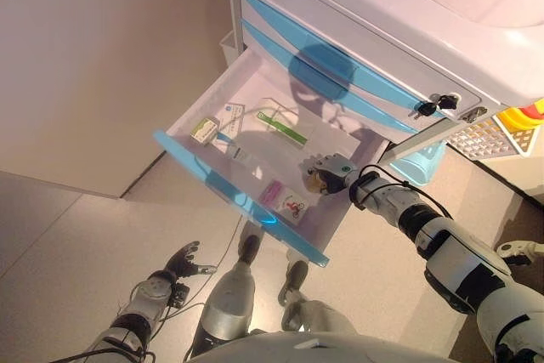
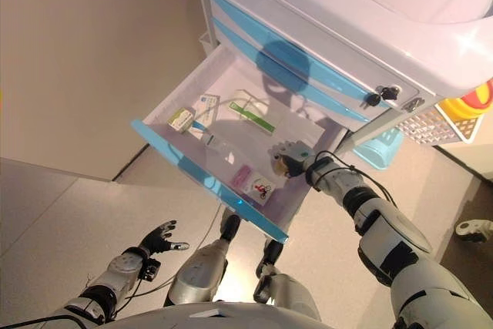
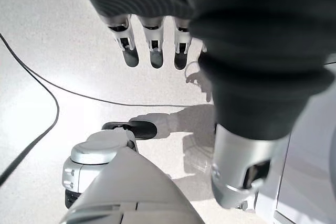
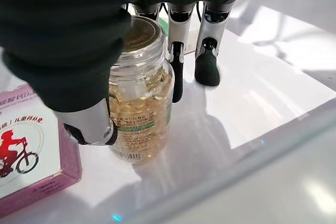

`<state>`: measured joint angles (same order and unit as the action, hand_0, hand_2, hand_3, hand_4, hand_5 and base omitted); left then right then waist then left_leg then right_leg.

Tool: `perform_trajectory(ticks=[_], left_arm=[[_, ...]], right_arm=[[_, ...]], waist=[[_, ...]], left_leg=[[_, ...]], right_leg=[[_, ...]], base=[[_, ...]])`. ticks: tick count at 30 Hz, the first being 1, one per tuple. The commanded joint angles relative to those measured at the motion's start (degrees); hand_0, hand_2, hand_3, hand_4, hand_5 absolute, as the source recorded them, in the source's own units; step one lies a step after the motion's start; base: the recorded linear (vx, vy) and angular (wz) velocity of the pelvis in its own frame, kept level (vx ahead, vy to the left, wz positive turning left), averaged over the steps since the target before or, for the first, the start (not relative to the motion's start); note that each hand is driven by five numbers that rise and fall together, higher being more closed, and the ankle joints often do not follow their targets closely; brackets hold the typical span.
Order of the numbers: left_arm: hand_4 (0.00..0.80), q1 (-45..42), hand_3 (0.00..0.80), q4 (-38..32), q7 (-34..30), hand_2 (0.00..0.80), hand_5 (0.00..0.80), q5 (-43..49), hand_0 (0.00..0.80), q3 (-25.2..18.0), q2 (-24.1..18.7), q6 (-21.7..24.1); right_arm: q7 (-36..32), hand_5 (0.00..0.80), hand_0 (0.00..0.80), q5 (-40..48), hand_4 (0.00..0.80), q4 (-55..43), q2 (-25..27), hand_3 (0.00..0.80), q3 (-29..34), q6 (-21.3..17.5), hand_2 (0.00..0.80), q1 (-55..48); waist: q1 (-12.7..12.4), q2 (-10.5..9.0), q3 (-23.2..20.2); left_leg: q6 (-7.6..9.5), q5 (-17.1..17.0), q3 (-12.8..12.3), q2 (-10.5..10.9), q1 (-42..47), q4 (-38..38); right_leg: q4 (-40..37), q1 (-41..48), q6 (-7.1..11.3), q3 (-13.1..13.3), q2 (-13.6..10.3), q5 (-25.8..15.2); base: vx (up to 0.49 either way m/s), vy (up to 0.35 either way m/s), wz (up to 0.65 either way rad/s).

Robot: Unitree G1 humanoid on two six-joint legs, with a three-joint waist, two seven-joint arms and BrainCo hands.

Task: Open the drawer and pick up the medicine

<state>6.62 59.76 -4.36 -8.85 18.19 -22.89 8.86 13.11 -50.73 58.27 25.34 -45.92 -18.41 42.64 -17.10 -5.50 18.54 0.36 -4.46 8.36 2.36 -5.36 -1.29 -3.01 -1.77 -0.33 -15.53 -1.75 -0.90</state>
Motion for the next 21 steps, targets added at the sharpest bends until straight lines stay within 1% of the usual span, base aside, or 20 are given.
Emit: perform_trajectory(ticks=[1,8,10,12,13,16,18,20,21], left_arm=[[0.0,-1.8,0.0,-0.8,-0.5,0.0,0.0,1.9,0.0,1.9,-0.3,0.2],[0.0,-1.9,0.0,-0.6,-0.3,0.0,0.0,1.7,0.0,1.5,-0.5,0.2],[0.0,-1.9,0.0,-0.6,-0.2,0.0,0.0,1.8,0.0,1.2,-0.7,0.1],[0.0,-2.1,0.0,-0.6,0.0,0.0,0.0,2.3,0.0,0.5,-0.8,0.0],[0.0,-2.3,0.0,-0.7,0.1,0.0,0.0,2.4,0.0,0.3,-0.9,-0.2],[0.0,-3.1,0.0,-1.3,0.4,0.0,0.0,2.7,0.0,-1.5,-1.6,-0.9],[0.0,-3.7,0.0,-1.6,0.5,0.0,0.0,2.7,0.0,-2.7,-2.1,-1.5],[0.0,-4.2,0.0,-1.5,0.7,0.0,0.0,2.2,0.0,-3.7,-2.3,-2.0],[0.0,-4.4,0.0,-1.2,0.7,0.0,0.0,2.1,0.0,-4.1,-2.3,-2.0]], right_arm=[[-0.2,0.8,0.8,0.1,0.8,-0.2,-0.3,0.8,-0.6,0.8,0.8,0.0],[1.1,0.8,0.8,-0.3,0.8,-1.9,0.4,0.8,-0.3,0.3,0.8,-0.2],[1.2,0.8,0.8,-0.6,0.8,-3.9,1.1,0.8,-0.4,0.1,0.8,0.0],[-0.3,0.8,0.8,1.0,0.8,-7.3,2.2,0.8,-0.4,-0.3,0.8,0.4],[-1.7,0.8,0.8,2.2,0.8,-9.2,2.7,0.8,-0.5,0.0,0.8,0.4],[-10.0,0.8,0.8,9.3,0.8,-21.2,6.4,0.8,0.1,2.8,0.8,-0.4],[-16.4,0.8,0.8,17.2,0.8,-29.4,9.7,0.8,0.7,4.8,0.8,-1.2],[-22.3,0.8,0.8,25.7,0.8,-37.5,13.1,0.8,2.7,7.1,0.8,-2.6],[-24.9,0.8,0.8,29.6,0.8,-40.2,14.2,0.8,4.2,7.6,0.8,-3.2]], waist=[[-0.3,0.53,-1.3],[0.0,0.04,-1.4],[0.2,-0.29,-1.6],[0.6,-0.83,-1.9],[0.7,-1.01,-1.9],[2.0,-2.2,-2.5],[3.1,-2.95,-3.0],[4.3,-3.42,-3.6],[4.9,-3.6,-4.0]], left_leg=[[2.17,5.2,0.6,2.3,-2.3,0.0],[2.2,5.2,0.5,2.2,-2.0,-0.2],[2.2,5.3,0.4,2.0,-1.8,-0.3],[2.18,5.4,0.2,1.8,-1.5,-0.3],[2.15,5.5,0.1,1.8,-1.4,-0.3],[2.07,5.6,-0.5,1.2,-0.6,-0.5],[1.99,5.8,-1.0,0.9,0.0,-0.6],[2.0,6.1,-1.5,0.7,0.8,-0.8],[2.0,6.2,-1.7,0.6,1.1,-0.8]], right_leg=[[5.2,-3.8,7.43,1.5,-5.2,-0.9],[5.0,-3.5,7.5,1.9,-5.0,-1.0],[5.0,-3.5,7.61,2.1,-4.9,-1.1],[5.0,-3.4,7.66,2.4,-4.8,-1.1],[5.0,-3.3,7.69,2.5,-4.8,-1.2],[4.9,-3.0,7.83,3.3,-4.5,-1.4],[4.8,-2.7,7.85,4.1,-4.2,-1.6],[4.7,-2.4,7.85,5.1,-4.0,-1.7],[4.6,-2.2,7.8,5.5,-3.9,-1.7]], base=[[0.0,0.0,0.0],[0.0,0.0,0.0],[0.0,0.0,0.0],[-0.001,-0.017,-0.06],[0.001,-0.019,-0.11],[0.007,-0.023,-0.13],[0.015,-0.017,-0.18],[0.012,0.005,-0.22],[0.014,0.027,-0.19]])
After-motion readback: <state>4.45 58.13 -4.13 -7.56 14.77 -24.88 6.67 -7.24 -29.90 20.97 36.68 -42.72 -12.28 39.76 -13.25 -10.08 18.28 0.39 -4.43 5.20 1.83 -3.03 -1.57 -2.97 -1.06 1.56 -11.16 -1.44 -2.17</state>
